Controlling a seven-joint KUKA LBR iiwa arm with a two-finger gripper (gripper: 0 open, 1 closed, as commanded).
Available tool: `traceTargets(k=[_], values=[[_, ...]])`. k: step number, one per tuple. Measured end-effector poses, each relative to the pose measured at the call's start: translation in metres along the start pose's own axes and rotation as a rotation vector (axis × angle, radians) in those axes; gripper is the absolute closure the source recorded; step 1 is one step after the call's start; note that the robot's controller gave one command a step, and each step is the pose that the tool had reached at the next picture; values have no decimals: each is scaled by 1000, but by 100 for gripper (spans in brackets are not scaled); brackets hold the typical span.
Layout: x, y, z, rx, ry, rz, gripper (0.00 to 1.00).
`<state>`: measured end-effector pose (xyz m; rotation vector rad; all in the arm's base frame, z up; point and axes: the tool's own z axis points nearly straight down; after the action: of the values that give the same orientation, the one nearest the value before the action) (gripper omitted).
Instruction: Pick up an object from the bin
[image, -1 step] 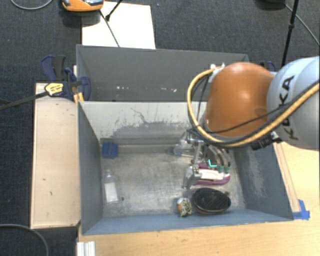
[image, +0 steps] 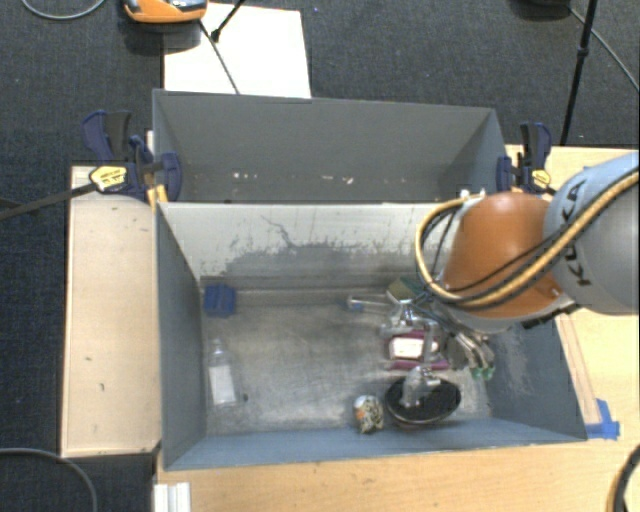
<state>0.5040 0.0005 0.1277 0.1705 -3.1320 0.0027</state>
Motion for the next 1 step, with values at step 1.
traceTargets(k=[1], values=[[-16, -58, 55, -4, -18, 304, 0]])
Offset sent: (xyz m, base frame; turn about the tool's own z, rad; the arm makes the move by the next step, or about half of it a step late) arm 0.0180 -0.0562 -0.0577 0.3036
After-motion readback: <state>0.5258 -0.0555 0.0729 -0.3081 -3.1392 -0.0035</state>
